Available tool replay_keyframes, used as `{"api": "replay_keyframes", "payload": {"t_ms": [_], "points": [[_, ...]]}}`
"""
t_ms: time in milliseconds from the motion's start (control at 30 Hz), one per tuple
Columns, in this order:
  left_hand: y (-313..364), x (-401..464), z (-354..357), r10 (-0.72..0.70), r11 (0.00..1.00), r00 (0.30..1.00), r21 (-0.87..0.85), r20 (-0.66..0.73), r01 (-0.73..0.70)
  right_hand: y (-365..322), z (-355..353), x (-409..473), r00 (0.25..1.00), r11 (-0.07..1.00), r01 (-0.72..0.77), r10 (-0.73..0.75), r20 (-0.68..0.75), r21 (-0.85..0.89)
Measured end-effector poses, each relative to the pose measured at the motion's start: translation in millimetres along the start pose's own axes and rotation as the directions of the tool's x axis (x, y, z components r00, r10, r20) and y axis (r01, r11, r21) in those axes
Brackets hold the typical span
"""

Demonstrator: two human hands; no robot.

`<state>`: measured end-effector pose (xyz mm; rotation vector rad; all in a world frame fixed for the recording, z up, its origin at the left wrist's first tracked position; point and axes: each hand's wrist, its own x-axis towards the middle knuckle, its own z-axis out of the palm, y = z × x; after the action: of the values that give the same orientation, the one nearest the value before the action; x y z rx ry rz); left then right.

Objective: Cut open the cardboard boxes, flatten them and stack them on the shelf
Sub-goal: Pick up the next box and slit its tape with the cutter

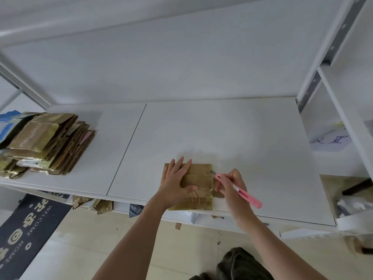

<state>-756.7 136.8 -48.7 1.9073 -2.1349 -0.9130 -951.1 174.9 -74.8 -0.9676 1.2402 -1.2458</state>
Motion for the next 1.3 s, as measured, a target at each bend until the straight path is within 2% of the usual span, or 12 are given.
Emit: {"api": "replay_keyframes", "payload": {"t_ms": [367, 533, 633, 700, 767, 867, 967, 1067, 1100, 1133, 1233, 1300], "points": [[-5, 0, 0, 0.005, 0.999, 1.000, 0.044, 0.023, -0.006, 8, -6, -25, 0.997, 0.995, 0.074, -0.071, 0.044, -0.060], [2, 1, 0, -0.041, 0.999, 0.998, 0.003, -0.045, 0.041, 9, -28, -37, 0.971, 0.964, 0.092, -0.031, 0.238, -0.251], [11, 3, 1, -0.087, 0.996, 0.986, 0.018, -0.145, 0.091, -3, -49, -25, 0.983, 0.925, 0.177, -0.150, 0.106, -0.336], [17, 5, 0, -0.159, 0.983, 0.967, 0.057, -0.199, 0.173, -14, -67, -5, 0.951, 0.807, 0.286, -0.303, 0.054, -0.516], [25, 7, -3, -0.252, 0.953, 0.939, 0.111, -0.233, 0.283, -20, -85, 18, 0.922, 0.575, 0.329, -0.367, 0.124, -0.749], [33, 10, -5, -0.372, 0.890, 0.896, 0.181, -0.242, 0.419, -16, -107, 46, 0.957, 0.244, 0.249, -0.208, 0.200, -0.937], [32, 13, -11, -0.451, 0.855, 0.865, 0.171, -0.218, 0.489, -11, -116, 62, 0.989, 0.086, 0.144, -0.025, 0.142, -0.986], [25, 10, -19, -0.530, 0.827, 0.839, 0.144, -0.125, 0.544, -15, -107, 68, 0.994, -0.054, 0.094, 0.068, 0.090, -0.994], [22, 8, -22, -0.541, 0.830, 0.837, 0.107, -0.080, 0.547, -16, -98, 67, 0.995, -0.044, 0.088, 0.059, 0.085, -0.995], [17, 6, -24, -0.540, 0.840, 0.841, 0.038, -0.036, 0.541, -17, -88, 65, 0.994, 0.036, 0.099, 0.042, 0.100, -0.994], [9, -5, -29, -0.477, 0.864, 0.879, -0.169, 0.030, 0.475, -26, -44, 53, 0.965, 0.510, 0.199, 0.047, 0.258, -0.837], [8, -15, -34, -0.421, 0.887, 0.906, -0.197, 0.029, 0.418, -33, -13, 42, 0.930, 0.744, 0.127, 0.141, 0.340, -0.656]]}}
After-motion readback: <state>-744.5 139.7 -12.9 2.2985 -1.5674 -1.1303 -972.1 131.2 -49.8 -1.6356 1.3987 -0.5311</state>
